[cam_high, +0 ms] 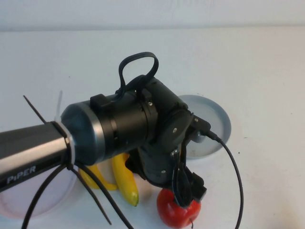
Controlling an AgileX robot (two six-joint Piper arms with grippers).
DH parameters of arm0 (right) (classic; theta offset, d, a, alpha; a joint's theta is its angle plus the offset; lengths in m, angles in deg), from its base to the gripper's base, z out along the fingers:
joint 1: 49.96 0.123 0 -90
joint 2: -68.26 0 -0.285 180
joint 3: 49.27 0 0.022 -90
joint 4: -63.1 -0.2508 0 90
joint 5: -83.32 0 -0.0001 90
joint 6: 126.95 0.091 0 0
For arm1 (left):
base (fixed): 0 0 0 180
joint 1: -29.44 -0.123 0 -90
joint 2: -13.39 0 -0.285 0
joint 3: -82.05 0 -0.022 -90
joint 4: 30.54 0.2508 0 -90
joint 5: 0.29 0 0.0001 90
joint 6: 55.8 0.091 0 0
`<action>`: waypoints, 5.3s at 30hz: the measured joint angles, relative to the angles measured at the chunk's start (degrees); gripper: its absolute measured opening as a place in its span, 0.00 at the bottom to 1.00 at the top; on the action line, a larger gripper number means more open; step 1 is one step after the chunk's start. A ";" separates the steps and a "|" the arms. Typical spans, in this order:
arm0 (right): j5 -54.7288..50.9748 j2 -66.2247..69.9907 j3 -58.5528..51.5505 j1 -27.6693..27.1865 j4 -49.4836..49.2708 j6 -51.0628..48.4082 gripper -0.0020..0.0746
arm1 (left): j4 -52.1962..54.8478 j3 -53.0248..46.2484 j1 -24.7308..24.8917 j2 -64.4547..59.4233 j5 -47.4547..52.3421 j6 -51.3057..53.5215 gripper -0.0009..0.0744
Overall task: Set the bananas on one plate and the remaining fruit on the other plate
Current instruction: Put one type of fruit in the left plate
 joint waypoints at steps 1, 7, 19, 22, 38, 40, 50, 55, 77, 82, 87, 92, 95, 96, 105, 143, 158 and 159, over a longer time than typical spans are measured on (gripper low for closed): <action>0.00 0.00 0.00 0.00 0.00 0.00 0.01 | -0.67 0.00 0.27 0.00 0.00 0.01 0.90; 0.00 0.00 0.00 0.00 0.00 0.00 0.01 | -4.00 0.07 0.53 -0.77 -0.32 0.85 0.90; 0.00 0.00 0.00 0.00 0.00 0.00 0.01 | -5.04 0.50 1.00 -2.98 -1.66 5.12 0.90; 0.00 0.00 0.00 0.00 0.00 0.00 0.01 | 0.64 0.50 1.00 -3.11 -1.60 4.56 0.90; 0.00 0.00 0.00 0.00 0.00 0.00 0.01 | 3.63 0.50 1.00 -3.11 0.98 2.32 0.90; 0.00 0.00 0.00 0.00 0.00 0.00 0.01 | 3.63 0.50 1.00 -3.11 1.00 2.19 0.90; 0.00 0.00 0.00 0.00 0.00 0.00 0.01 | 4.22 0.50 1.00 -3.11 2.19 2.04 0.90; 0.00 0.00 0.00 0.00 0.00 0.00 0.01 | 4.22 0.50 1.13 -0.47 4.67 1.40 0.90; 0.00 0.00 0.00 0.00 0.00 0.00 0.01 | -0.90 -2.86 1.52 3.74 6.98 -6.38 0.90; 0.00 0.00 0.00 0.00 0.00 0.00 0.01 | -1.35 -2.86 1.52 3.62 7.26 -0.44 0.90; 0.00 0.00 0.00 0.00 0.00 0.00 0.01 | -1.58 -2.86 1.52 3.07 7.39 1.09 0.90; 0.00 0.00 0.00 0.00 0.00 0.00 0.01 | -1.98 -3.29 1.52 2.32 7.39 1.47 0.90; 0.00 0.00 0.00 0.00 0.00 0.00 0.01 | -2.35 -5.25 1.52 2.32 6.46 1.70 0.90; 0.00 0.00 0.00 0.00 0.00 0.00 0.01 | -2.35 -6.12 1.52 2.32 5.64 1.79 0.90; 0.00 0.00 0.00 0.00 0.00 0.00 0.01 | -2.43 -9.56 1.52 2.22 -2.70 2.00 0.90; 0.00 0.00 0.00 0.00 0.00 0.00 0.01 | -1.31 -7.95 1.52 2.22 -9.13 5.39 0.89; 0.00 0.00 0.00 0.00 0.00 0.00 0.01 | -2.93 -7.50 1.52 0.35 -10.86 5.99 0.89; 0.00 0.00 0.00 0.00 0.00 0.00 0.01 | -2.92 -7.50 1.52 0.27 -10.86 5.99 0.89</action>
